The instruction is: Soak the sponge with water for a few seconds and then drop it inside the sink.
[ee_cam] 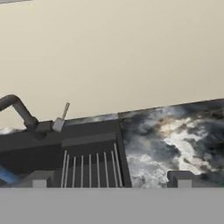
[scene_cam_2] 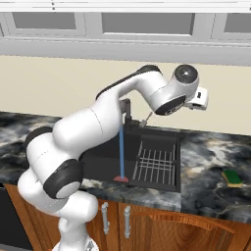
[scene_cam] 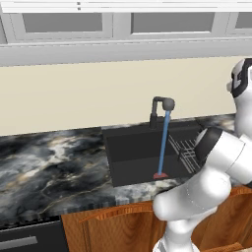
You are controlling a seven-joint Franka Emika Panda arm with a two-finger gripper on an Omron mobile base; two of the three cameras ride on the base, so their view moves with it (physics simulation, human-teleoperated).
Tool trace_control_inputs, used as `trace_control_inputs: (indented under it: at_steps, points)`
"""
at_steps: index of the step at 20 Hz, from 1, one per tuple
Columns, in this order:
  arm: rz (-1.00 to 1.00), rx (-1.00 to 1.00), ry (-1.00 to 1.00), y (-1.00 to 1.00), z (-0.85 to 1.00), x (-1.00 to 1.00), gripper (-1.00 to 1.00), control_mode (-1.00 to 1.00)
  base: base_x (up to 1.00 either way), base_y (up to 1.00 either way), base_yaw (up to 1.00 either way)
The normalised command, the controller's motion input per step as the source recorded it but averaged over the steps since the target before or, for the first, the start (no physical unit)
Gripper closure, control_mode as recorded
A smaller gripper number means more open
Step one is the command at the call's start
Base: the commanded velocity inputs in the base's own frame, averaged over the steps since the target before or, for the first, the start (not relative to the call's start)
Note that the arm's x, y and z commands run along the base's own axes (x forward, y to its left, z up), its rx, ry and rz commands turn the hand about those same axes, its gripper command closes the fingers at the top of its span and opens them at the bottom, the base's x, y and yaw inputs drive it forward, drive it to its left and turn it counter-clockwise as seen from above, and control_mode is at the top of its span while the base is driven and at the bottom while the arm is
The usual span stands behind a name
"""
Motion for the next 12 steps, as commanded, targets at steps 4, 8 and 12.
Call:
trace_control_inputs:
  at_steps: [4,8,12]
  points:
    - [0.0,0.01,0.42,-0.11,0.0,0.0,-1.0,-1.0,0.0,0.0,0.0]
    - [0.0,0.02,0.41,-0.18,0.0,-0.01,-1.0,-1.0,0.0,0.0,0.0]
    - [0.0,0.0,0.33,-0.16,0.0,0.0,-1.0,-1.0,0.0,0.0,0.0]
